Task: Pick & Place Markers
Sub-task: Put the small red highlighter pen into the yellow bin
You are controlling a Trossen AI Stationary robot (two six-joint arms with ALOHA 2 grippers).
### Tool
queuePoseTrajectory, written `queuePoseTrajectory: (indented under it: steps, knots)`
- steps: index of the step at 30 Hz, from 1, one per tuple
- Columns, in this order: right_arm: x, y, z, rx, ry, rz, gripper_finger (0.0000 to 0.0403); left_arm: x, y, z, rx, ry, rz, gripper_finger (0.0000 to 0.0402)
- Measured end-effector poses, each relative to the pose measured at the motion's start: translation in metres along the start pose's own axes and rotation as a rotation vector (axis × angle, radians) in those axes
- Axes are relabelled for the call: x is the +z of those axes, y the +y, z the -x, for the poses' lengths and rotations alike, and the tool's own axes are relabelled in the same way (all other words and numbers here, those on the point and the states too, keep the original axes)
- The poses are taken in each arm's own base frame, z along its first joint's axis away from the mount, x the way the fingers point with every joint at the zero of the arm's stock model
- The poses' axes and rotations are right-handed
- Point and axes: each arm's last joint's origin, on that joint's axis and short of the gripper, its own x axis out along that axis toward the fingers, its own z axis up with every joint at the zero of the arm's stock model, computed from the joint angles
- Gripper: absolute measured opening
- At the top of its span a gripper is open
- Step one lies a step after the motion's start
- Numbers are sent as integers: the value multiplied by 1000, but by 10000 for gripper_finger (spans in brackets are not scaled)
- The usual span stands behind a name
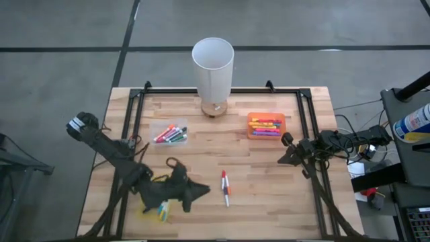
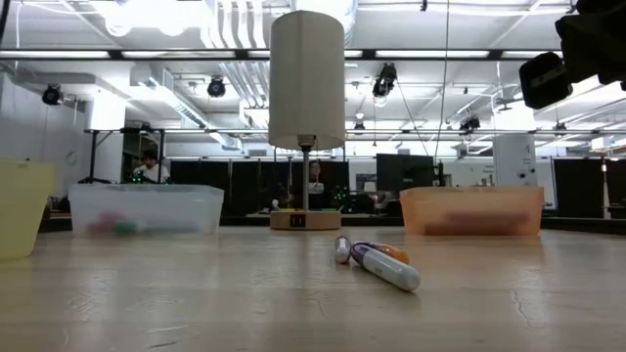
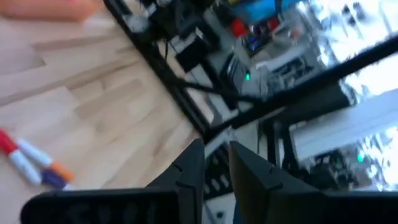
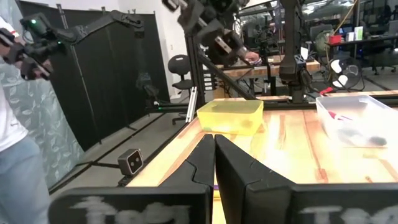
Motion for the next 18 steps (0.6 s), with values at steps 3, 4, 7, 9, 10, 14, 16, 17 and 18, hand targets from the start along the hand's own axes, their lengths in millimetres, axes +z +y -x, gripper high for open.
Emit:
queuePoseTrajectory:
  steps: [3,4,7,9,10,14,16,17,18]
  knots:
    - [0,0,0,0,0,0,9,13,4,-10,13,-47,41,67]
    - [0,0,0,0,0,0,9,17,7,-14,32,-61,55,67]
    - [0,0,0,0,0,0,9,29,17,-26,82,-107,95,67]
    - [0,0,0,0,0,0,9,36,24,-36,112,-117,82,67]
    - [0,0,0,0,0,0,9,39,29,-42,123,-109,82,68]
    - [0,0,0,0,0,0,9,44,47,-67,167,-58,118,87]
    - [0,0,0,0,0,0,9,43,58,-78,203,-40,133,105]
    - [0,0,0,0,0,0,9,42,64,-84,225,-28,153,114]
    - [0,0,0,0,0,0,9,42,71,-89,252,-13,176,122]
